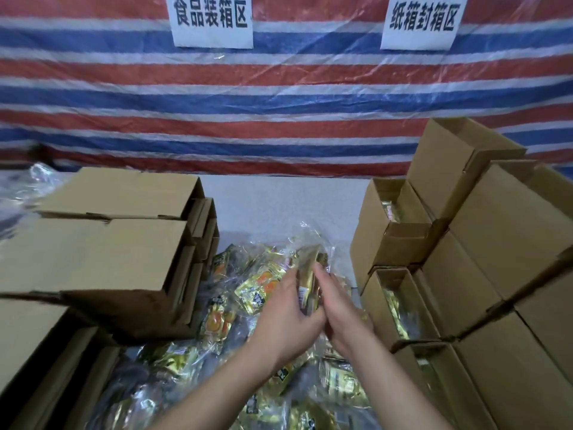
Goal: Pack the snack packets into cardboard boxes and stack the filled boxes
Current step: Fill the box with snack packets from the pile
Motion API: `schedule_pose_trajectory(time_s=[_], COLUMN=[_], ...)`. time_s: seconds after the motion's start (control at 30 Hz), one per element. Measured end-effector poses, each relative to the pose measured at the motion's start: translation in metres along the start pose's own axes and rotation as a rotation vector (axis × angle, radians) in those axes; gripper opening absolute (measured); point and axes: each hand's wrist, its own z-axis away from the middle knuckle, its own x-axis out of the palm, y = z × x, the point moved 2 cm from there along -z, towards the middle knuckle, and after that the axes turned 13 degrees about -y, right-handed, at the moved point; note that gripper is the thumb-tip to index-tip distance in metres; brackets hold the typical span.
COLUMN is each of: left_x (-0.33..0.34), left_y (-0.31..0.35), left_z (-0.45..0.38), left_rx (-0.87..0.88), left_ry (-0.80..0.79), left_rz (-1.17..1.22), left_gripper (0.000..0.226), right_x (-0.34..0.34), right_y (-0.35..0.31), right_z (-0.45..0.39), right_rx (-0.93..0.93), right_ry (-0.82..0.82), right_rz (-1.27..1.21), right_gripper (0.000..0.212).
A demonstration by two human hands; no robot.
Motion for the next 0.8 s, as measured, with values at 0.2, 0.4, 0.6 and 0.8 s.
schedule_pose_trajectory(time_s=[0.2, 0.4, 0.6, 0.8], left_x=[-0.029, -0.053, -0.057, -0.012], left_y=[0.019, 0.013, -0.048, -0.112], left_z=[0.035, 0.073, 0.127, 0.169], left_rx=[0.049, -0.035, -0.223, -0.375], left_ry=[-0.042, -0.317, -0.386, -0.499], left_rz=[-0.053, -0.153, -0.154, -0.072], left_gripper=[0.067, 0.094, 0.063, 0.049], right_x=[0.039, 0.034, 0.011, 0.027], right_y=[-0.014, -0.009, -0.003, 0.021], right_z=[0.026, 0.056, 0.098, 0.123], right_rx=[-0.086, -0.048, -0.082, -0.079], right_ry=[-0.189, -0.116, -0.135, -0.421], right_rz=[-0.19, -0.085, 0.083, 0.714], right_gripper=[0.084, 0.055, 0.072, 0.053])
